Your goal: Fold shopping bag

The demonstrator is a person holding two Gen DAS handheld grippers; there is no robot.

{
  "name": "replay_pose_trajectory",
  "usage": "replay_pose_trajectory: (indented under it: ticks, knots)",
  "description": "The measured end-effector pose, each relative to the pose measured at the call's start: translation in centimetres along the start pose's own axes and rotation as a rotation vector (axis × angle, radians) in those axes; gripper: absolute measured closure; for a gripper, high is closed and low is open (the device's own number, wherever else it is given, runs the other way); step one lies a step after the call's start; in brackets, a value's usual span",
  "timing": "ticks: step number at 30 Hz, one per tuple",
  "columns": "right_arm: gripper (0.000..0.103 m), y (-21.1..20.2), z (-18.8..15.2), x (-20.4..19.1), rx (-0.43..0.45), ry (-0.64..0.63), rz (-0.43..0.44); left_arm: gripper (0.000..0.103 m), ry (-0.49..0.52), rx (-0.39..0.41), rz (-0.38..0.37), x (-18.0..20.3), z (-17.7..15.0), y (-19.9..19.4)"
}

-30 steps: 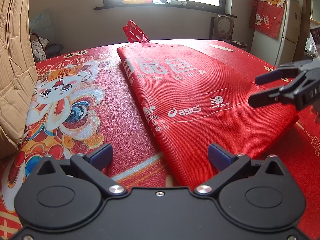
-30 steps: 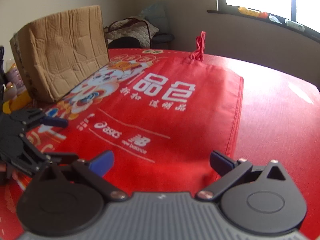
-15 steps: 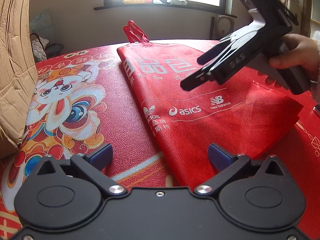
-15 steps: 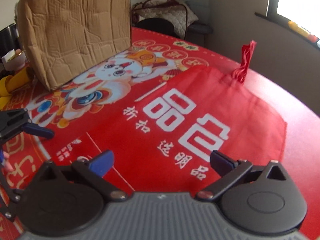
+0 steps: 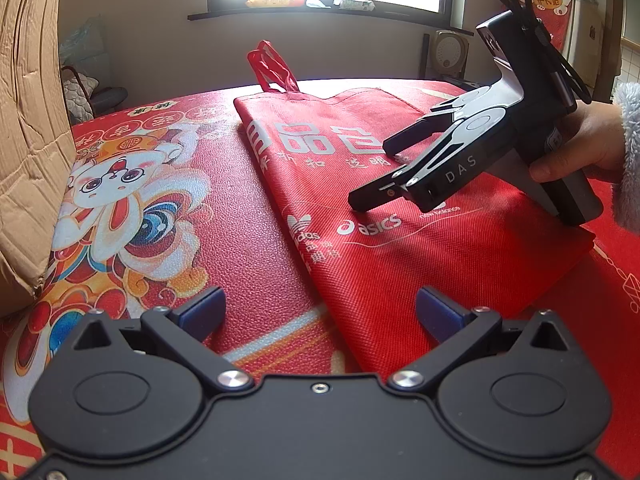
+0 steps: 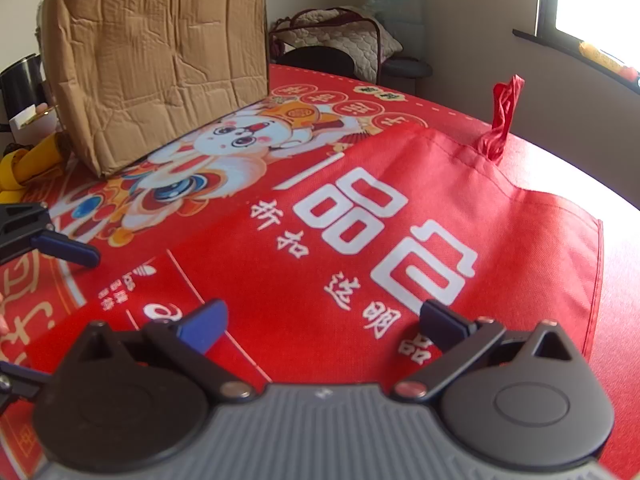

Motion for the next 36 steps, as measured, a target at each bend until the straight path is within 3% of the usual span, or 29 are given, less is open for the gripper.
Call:
replay_pose_trajectory:
  ticks: [17, 25, 32, 34, 36]
  knots:
    - [0.001, -1.0, 0.1, 0.3, -0.023, 0.008, -0.012, 0.000, -0.002, 0.000, -0.002, 0.1, 0.1, -0.2]
    - [0.001, -4.4, -3.1, 1.0, -0.127, 0.031, -0.065, 0.000, -0.003, 0.000, -0.004, -0.1, 0.1, 0.0]
    - [0.001, -7.5, -6.0, 1.5, -0.152, 0.101, -0.118, 0.000, -0.007, 0.002, -0.009, -0.3, 0.1, 0.0]
    - [0.001, -9.0, -5.5, 1.4, -0.082, 0.092, -0.212, 0.000, -0.009, 0.003, -0.011, -0.3, 0.1, 0.1]
    - [0.001, -12.0, -4.6, 0.7, 0.074, 0.085, -0.356, 0.000, -0.010, 0.003, -0.013, -0.3, 0.1, 0.1]
Point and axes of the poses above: each gripper's, at about its wrist camera, not at the fingertips, and y roughly the way its jaws point, x to its right, z to its top, the point moved 9 cm from there along y, roughly the way its jaws point, and after that the axes turned 6 degrees about -x, right-handed, at the moved point
